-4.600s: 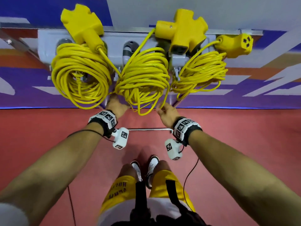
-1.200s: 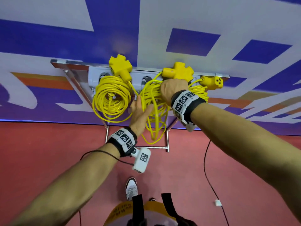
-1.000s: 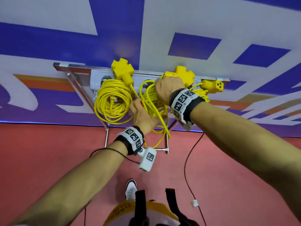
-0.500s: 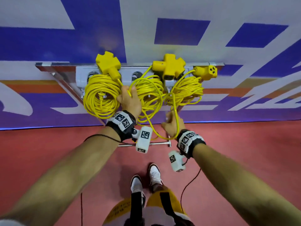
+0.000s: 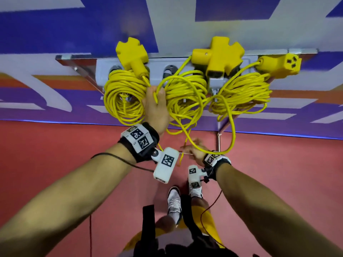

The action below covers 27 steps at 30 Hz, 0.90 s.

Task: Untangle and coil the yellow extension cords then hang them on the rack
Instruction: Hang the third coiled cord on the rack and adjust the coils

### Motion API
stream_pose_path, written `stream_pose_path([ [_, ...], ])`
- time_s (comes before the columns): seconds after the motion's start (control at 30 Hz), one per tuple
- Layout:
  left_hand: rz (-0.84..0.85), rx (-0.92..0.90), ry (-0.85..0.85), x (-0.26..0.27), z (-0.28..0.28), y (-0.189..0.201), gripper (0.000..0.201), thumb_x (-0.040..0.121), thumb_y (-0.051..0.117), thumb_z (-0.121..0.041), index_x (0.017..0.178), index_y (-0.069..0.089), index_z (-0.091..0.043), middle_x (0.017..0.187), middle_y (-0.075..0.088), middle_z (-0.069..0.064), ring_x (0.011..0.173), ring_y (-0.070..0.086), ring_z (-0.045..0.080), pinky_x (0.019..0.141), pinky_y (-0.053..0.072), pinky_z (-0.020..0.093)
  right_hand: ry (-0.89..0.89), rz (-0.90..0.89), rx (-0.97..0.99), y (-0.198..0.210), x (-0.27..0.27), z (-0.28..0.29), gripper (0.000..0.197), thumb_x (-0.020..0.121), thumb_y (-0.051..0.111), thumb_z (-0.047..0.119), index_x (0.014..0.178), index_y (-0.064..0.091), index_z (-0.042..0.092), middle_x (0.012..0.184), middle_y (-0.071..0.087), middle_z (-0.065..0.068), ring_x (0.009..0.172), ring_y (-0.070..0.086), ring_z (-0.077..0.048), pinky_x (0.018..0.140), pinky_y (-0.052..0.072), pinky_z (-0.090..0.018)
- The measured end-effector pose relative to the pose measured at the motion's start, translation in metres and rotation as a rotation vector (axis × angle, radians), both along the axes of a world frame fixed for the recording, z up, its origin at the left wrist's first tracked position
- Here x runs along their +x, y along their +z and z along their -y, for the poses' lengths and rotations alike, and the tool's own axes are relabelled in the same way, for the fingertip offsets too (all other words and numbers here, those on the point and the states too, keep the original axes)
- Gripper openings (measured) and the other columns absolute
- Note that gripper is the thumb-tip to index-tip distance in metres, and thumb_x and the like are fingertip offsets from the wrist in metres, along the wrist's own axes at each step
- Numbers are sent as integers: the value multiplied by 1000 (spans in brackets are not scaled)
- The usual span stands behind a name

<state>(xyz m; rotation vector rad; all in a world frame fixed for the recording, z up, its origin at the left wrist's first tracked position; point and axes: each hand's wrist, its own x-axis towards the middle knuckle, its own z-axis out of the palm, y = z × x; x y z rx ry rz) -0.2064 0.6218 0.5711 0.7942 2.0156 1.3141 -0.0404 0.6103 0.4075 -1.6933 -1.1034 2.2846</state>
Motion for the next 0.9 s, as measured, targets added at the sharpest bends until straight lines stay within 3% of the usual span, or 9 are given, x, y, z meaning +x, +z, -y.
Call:
stream_pose_path([
  [0.1, -14, 15, 1, -1, 3, 2, 14, 88, 44, -67, 88, 48, -53, 119, 49, 15, 110, 55, 41, 66, 59, 59, -95, -34, 23, 5, -3, -18, 59, 95, 63, 16, 144, 31, 22, 113, 67, -20, 94, 64, -26, 78, 49, -36],
  [0.2, -32, -16, -4, 4, 6, 3, 22, 86, 45, -69, 93, 50, -49, 119, 53, 14, 109, 57, 41, 72, 57, 63, -52, 192, 307, 25, -1, -31, 124, 69, 89, 34, 156, 2, 29, 157, 29, -14, 138, 39, -31, 109, 39, -50],
  [0.27, -70, -22, -36, 8, 10, 7, 26, 85, 46, -68, 97, 51, -45, 123, 51, 16, 108, 59, 41, 65, 58, 61, -5, 332, 399, 32, 2, -42, 136, 57, 93, 39, 157, 2, 29, 162, 14, -11, 147, 23, -31, 115, 33, -48],
  [0.37, 10, 38, -49, 12, 13, 13, 33, 90, 45, -58, 112, 50, -33, 131, 45, 14, 107, 60, 35, 59, 60, 56, 96, 241, 405, 46, -3, -53, 101, 54, 84, 39, 145, 41, 31, 156, 31, -11, 136, 42, -30, 106, 43, -40],
  [0.47, -63, 50, -47, 10, 11, 12, 20, 94, 44, -53, 107, 50, -39, 132, 45, 13, 106, 61, 36, 59, 60, 50, 225, 113, 336, 61, -10, -32, 18, 91, 66, 21, 90, 64, 3, 88, 63, -13, 75, 55, -17, 75, 43, -20],
  [0.57, -95, 47, -56, 10, 12, 13, 17, 89, 45, -57, 100, 52, -47, 131, 46, 14, 106, 60, 36, 56, 60, 53, 150, 36, 256, 64, 6, 7, 33, 98, 52, 7, 65, 55, 9, 58, 64, -4, 63, 55, -14, 70, 44, -20],
  [0.67, -159, 41, -39, 7, 14, 8, 13, 86, 44, -62, 95, 49, -54, 127, 46, 12, 108, 56, 35, 56, 60, 54, 57, -33, 231, 87, 28, 37, 17, 77, 61, -2, 75, 49, 11, 68, 53, -13, 62, 57, -20, 69, 46, -27],
  [0.77, -264, 40, -30, 0, 14, -10, 13, 87, 41, -62, 97, 45, -54, 116, 51, 11, 105, 56, 39, 73, 59, 59, -154, -179, 260, 132, 43, 37, 43, 67, 73, 20, 103, 50, 25, 77, 55, -6, 71, 59, -19, 69, 49, -38],
  [0.9, -256, -4, -201, -8, 18, -16, 13, 82, 43, -60, 95, 44, -58, 103, 59, 19, 99, 59, 47, 83, 51, 67, -406, -215, 217, 194, 50, 13, 31, 95, 49, 56, 96, 53, 25, 63, 50, 0, 69, 56, -15, 68, 42, -34],
])
